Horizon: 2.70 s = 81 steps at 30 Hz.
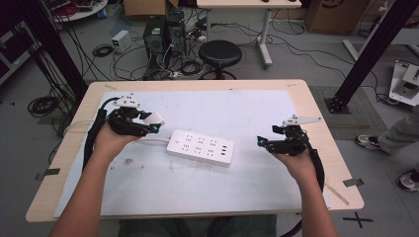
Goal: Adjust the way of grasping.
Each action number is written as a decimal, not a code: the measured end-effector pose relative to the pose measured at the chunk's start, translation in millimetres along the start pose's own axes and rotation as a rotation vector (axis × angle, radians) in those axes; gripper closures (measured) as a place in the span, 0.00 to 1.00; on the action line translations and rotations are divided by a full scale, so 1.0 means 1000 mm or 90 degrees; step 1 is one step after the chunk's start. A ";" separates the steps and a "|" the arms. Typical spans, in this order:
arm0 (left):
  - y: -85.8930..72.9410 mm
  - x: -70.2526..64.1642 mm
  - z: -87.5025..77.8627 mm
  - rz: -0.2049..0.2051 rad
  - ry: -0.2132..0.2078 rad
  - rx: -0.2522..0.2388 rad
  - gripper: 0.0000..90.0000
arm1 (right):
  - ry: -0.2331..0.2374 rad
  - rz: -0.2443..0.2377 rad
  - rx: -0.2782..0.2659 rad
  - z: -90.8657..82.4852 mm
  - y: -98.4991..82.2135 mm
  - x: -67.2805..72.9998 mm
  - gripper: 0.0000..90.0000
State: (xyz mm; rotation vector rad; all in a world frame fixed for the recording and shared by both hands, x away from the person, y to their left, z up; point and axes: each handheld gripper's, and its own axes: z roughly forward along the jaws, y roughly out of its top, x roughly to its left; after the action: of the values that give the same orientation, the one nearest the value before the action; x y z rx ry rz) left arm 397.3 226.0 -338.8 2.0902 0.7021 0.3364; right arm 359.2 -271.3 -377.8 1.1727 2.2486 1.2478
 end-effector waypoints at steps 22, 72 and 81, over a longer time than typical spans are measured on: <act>0.026 -0.042 0.036 0.142 -0.079 -0.035 0.47 | 0.051 -0.016 0.012 -0.003 0.030 0.014 0.22; 0.045 -0.085 0.080 0.281 -0.143 -0.106 0.47 | 0.295 0.035 0.071 0.061 0.089 0.073 0.22; 0.046 -0.089 0.080 0.303 -0.140 -0.121 0.47 | 0.332 0.062 0.081 0.073 0.093 0.080 0.22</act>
State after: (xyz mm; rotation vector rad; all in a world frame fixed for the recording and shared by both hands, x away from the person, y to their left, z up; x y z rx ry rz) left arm 380.2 99.2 -345.0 2.0514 0.0337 0.4084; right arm 400.9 -141.9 -334.8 1.1062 2.6993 1.6204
